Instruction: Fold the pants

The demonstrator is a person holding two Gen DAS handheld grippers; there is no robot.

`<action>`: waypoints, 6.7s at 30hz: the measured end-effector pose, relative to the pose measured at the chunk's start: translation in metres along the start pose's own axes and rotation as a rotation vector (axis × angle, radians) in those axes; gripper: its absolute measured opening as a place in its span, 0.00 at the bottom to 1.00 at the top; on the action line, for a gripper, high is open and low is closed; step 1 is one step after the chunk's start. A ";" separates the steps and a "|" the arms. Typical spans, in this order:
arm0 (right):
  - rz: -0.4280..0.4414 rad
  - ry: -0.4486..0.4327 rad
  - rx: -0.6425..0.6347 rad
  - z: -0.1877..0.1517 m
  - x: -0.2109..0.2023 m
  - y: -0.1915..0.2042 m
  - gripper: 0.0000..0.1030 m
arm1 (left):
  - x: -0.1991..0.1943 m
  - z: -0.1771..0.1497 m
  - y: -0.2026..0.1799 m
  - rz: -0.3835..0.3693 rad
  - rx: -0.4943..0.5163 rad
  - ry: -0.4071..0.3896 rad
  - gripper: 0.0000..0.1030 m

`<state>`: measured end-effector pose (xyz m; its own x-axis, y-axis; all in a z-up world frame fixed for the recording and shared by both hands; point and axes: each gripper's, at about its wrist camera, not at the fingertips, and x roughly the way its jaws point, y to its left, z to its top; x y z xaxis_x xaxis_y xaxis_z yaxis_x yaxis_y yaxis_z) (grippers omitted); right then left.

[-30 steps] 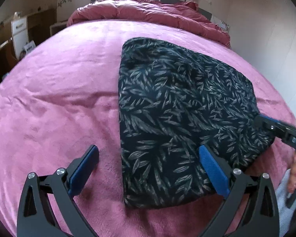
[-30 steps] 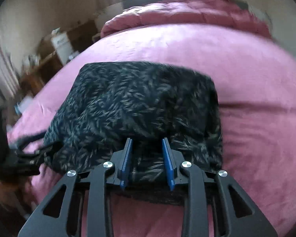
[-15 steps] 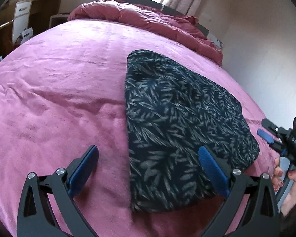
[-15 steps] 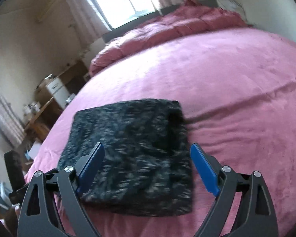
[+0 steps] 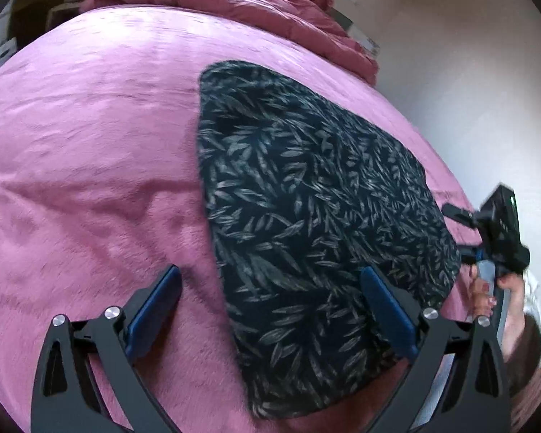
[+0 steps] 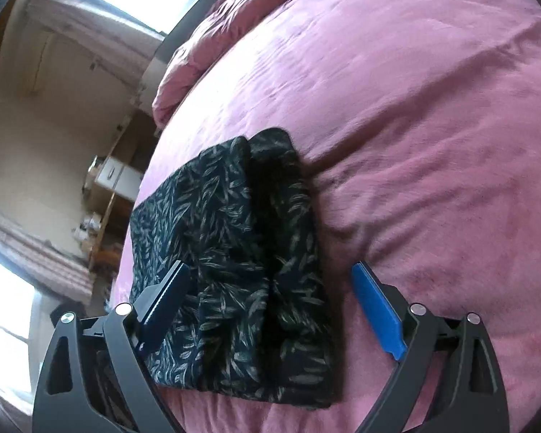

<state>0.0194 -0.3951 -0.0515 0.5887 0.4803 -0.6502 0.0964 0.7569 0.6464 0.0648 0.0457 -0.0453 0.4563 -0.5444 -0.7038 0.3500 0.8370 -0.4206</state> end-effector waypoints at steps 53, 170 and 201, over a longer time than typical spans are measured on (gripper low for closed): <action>0.064 -0.331 -0.480 0.084 0.040 0.113 0.39 | -0.020 0.087 -0.056 0.188 0.203 -0.325 0.27; -0.444 -0.393 -0.472 -0.058 0.019 0.144 0.97 | -0.037 -0.001 -0.077 0.582 0.014 -0.334 0.98; -0.438 -0.381 -0.475 -0.058 0.020 0.143 0.97 | -0.033 -0.001 -0.076 0.577 -0.001 -0.313 0.98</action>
<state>-0.0011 -0.2512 0.0048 0.8215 -0.0301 -0.5694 0.0795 0.9949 0.0622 0.0220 0.0002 0.0095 0.7869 0.0016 -0.6170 -0.0226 0.9994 -0.0262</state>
